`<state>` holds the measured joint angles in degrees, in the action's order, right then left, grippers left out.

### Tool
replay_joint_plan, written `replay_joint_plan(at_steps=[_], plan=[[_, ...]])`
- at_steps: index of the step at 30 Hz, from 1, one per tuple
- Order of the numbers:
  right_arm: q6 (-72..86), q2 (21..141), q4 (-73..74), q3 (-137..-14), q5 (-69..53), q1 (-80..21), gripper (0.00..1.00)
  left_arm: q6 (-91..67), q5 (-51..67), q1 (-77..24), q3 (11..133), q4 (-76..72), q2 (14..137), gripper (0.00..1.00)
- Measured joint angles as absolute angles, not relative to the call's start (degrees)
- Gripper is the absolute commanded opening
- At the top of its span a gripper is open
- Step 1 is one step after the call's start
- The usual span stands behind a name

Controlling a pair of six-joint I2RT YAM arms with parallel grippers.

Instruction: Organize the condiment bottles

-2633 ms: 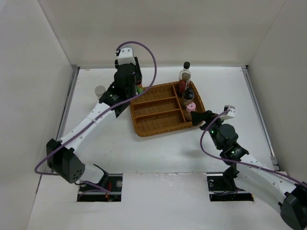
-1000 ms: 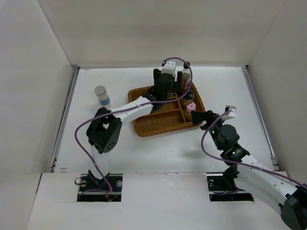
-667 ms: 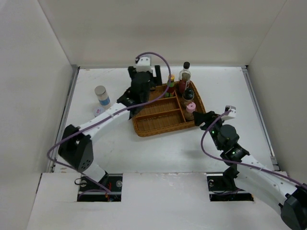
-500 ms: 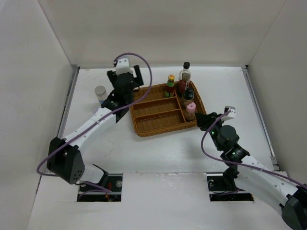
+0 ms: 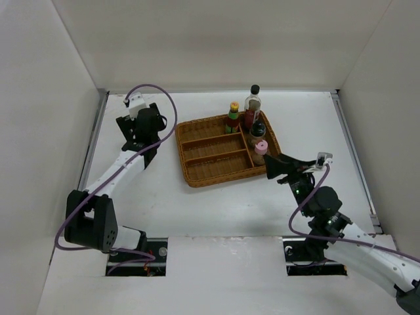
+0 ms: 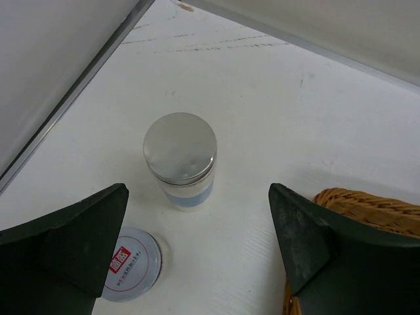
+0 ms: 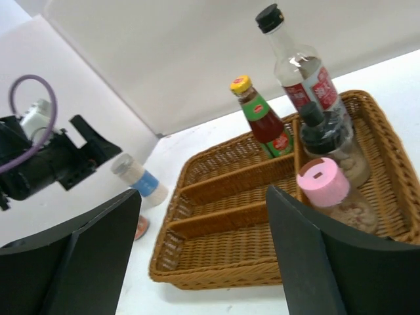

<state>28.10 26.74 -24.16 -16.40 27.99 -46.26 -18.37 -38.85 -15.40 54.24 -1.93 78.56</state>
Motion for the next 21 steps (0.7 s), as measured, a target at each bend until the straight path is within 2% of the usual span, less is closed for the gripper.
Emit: replay_joint_plan(at_steps=[12,17,21], plan=[[27.0,31.2,-24.1,-16.4,28.8,-46.3,0.91,-20.5,-36.0,-10.5,56.0,-1.5,85.9,0.87],[26.9,32.0,-24.1,-16.4,28.8,-46.3,0.92,-21.2,-35.5,-9.7,58.2,-0.9,88.6,0.75],[26.9,32.2,-24.1,-16.4,28.8,-46.3,0.92,-21.4,-35.8,-9.1,60.4,-1.0,90.8,0.72]])
